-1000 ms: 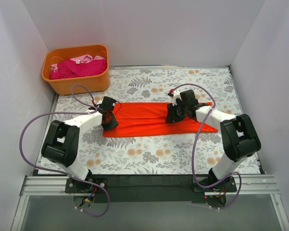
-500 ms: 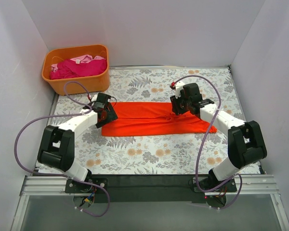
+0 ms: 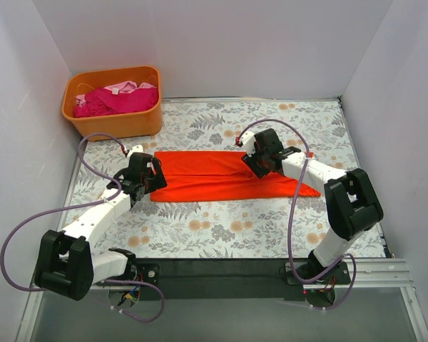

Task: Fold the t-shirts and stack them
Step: Fold the tshirt

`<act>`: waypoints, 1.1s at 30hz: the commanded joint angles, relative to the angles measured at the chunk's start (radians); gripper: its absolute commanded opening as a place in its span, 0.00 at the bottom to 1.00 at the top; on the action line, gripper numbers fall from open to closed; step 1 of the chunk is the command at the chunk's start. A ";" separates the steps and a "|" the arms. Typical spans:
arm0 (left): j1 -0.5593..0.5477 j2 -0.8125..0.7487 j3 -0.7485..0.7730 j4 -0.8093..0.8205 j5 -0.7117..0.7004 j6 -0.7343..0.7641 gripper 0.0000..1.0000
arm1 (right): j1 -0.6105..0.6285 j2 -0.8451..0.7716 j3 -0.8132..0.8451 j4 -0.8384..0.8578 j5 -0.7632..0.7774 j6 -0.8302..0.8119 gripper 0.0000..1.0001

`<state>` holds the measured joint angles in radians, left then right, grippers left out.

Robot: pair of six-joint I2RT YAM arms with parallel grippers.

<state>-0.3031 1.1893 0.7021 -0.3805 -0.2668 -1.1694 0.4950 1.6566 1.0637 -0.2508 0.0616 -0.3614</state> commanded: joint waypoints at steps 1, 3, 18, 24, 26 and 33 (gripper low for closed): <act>0.004 -0.030 -0.029 0.038 0.015 0.031 0.67 | 0.011 0.032 0.056 -0.031 0.073 -0.053 0.43; 0.004 -0.027 -0.024 0.040 0.009 0.031 0.67 | 0.011 0.052 0.067 -0.031 0.098 -0.059 0.43; 0.004 -0.011 -0.024 0.045 0.011 0.037 0.67 | 0.008 0.268 0.277 -0.033 0.346 -0.116 0.42; 0.004 -0.007 -0.024 0.048 0.017 0.043 0.67 | 0.004 0.299 0.370 -0.031 0.346 -0.056 0.41; 0.002 -0.005 -0.023 0.051 0.027 0.048 0.67 | -0.001 0.287 0.372 -0.033 0.339 -0.045 0.41; 0.004 -0.005 -0.019 0.061 0.060 0.048 0.67 | -0.140 0.117 0.266 -0.039 0.183 0.113 0.40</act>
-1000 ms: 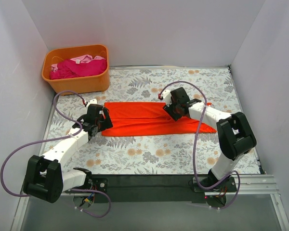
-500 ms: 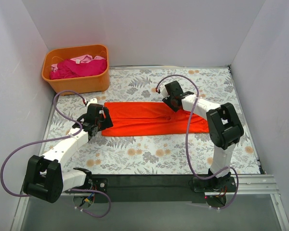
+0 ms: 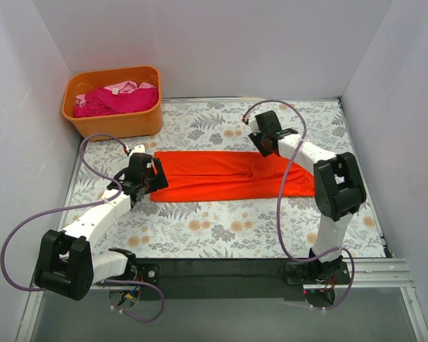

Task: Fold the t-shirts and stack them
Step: Fold the tshirt

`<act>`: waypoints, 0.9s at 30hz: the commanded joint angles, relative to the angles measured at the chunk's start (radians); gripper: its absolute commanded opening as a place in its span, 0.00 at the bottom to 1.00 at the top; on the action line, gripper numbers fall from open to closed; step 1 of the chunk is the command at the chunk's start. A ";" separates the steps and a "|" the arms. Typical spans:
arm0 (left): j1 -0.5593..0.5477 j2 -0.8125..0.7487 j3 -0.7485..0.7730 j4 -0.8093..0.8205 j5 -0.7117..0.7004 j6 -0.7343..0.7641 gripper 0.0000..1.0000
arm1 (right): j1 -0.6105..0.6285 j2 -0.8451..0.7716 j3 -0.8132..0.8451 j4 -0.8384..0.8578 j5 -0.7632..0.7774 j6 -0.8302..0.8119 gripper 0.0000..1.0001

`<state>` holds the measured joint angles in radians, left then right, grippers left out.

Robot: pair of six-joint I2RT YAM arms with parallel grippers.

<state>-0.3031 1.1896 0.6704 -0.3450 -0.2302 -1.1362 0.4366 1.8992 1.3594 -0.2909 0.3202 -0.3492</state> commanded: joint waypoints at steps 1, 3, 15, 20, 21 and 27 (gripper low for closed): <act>0.004 -0.002 0.012 0.031 0.034 0.012 0.67 | -0.104 -0.146 -0.069 -0.007 -0.122 0.146 0.40; 0.004 0.018 0.027 0.034 0.084 0.007 0.67 | -0.178 -0.195 -0.109 -0.013 -0.176 0.191 0.39; -0.148 0.276 0.309 0.098 0.293 -0.036 0.66 | -0.378 -0.071 -0.099 0.033 -0.550 0.283 0.28; -0.247 0.528 0.544 0.116 0.305 -0.053 0.61 | -0.398 -0.017 -0.071 0.042 -0.563 0.276 0.23; -0.257 0.559 0.575 0.124 0.308 -0.053 0.61 | -0.400 -0.015 -0.074 0.047 -0.560 0.274 0.23; -0.338 0.795 0.800 0.141 0.280 -0.014 0.60 | -0.400 -0.048 -0.101 0.082 -0.529 0.296 0.26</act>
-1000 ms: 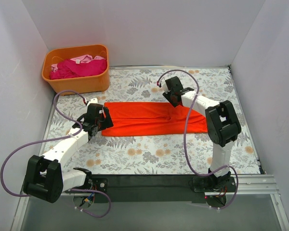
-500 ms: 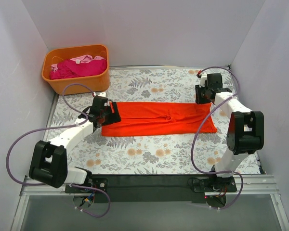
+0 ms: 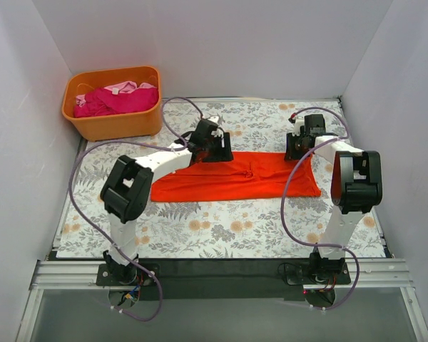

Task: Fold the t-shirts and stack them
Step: Fold the tshirt

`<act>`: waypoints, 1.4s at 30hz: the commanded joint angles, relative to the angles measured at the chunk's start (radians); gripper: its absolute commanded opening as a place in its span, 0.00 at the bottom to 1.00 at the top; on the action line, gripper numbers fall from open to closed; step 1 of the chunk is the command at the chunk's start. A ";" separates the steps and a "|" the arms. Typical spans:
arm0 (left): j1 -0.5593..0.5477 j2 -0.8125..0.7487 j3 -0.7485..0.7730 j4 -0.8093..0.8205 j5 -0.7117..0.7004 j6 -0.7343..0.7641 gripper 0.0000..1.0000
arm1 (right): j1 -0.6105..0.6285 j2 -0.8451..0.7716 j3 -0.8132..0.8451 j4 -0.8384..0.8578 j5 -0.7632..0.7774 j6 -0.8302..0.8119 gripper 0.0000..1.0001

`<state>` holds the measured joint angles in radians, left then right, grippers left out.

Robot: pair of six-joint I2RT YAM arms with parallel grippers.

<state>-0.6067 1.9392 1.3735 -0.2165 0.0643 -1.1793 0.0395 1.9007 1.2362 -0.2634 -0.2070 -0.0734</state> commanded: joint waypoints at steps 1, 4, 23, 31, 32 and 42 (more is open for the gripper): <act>-0.041 0.065 0.111 0.012 -0.029 0.033 0.60 | -0.003 -0.055 0.011 0.058 -0.011 0.024 0.26; -0.045 0.109 0.111 0.011 -0.098 -0.009 0.60 | -0.001 -0.077 -0.026 0.072 -0.026 0.046 0.27; -0.039 -0.101 -0.240 -0.168 -0.296 -0.151 0.60 | 0.129 -0.181 -0.188 0.072 -0.049 0.136 0.30; -0.041 -0.250 -0.253 -0.149 -0.296 -0.068 0.63 | 0.232 -0.217 -0.115 0.061 -0.022 0.084 0.31; -0.041 -0.246 -0.237 -0.138 -0.281 -0.063 0.64 | 0.232 -0.210 -0.087 0.061 -0.029 0.077 0.31; -0.041 -0.071 -0.080 -0.087 -0.282 -0.031 0.65 | 0.200 -0.081 -0.044 0.064 0.055 0.033 0.31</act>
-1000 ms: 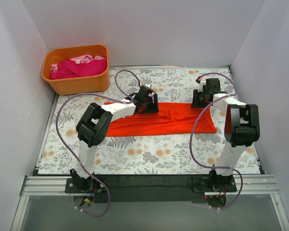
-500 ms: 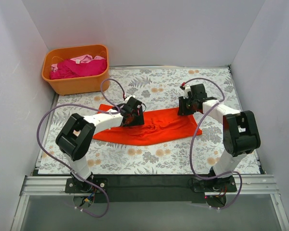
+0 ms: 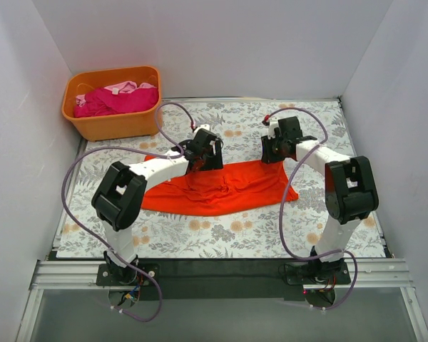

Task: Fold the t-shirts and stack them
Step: Fold the tshirt

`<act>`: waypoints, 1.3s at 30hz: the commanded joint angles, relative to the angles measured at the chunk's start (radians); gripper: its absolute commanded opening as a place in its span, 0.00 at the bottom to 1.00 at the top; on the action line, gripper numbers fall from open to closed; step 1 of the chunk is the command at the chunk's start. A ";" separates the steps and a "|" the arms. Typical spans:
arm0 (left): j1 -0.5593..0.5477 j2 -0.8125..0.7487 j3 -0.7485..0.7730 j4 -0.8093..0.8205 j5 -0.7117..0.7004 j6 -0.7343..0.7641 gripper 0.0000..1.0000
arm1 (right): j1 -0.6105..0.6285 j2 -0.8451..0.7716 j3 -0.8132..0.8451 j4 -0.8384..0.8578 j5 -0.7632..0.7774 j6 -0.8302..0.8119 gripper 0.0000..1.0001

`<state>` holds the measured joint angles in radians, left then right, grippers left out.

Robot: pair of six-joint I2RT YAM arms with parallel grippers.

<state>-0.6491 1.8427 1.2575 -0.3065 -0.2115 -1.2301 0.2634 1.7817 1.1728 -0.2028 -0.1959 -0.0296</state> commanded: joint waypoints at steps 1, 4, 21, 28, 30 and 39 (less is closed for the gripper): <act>0.002 0.044 0.046 0.003 0.006 0.018 0.65 | -0.032 0.056 0.013 0.003 0.052 -0.006 0.31; 0.002 0.061 0.075 0.010 0.052 0.014 0.65 | -0.079 0.071 -0.016 0.003 0.088 0.017 0.31; -0.044 0.174 0.198 0.170 0.281 0.087 0.63 | -0.228 -0.056 -0.085 0.057 0.048 0.056 0.32; -0.073 0.292 0.312 0.172 0.305 0.110 0.47 | -0.227 -0.107 -0.113 0.117 -0.103 0.054 0.32; -0.076 0.314 0.329 0.164 0.305 0.104 0.42 | -0.224 -0.102 -0.117 0.120 -0.131 0.054 0.32; -0.084 0.359 0.361 0.152 0.302 0.098 0.36 | -0.213 -0.061 -0.114 0.126 -0.183 0.043 0.33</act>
<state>-0.7288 2.2044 1.5738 -0.1574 0.0868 -1.1416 0.0422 1.7069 1.0504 -0.1047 -0.3298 0.0235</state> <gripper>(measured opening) 0.367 0.323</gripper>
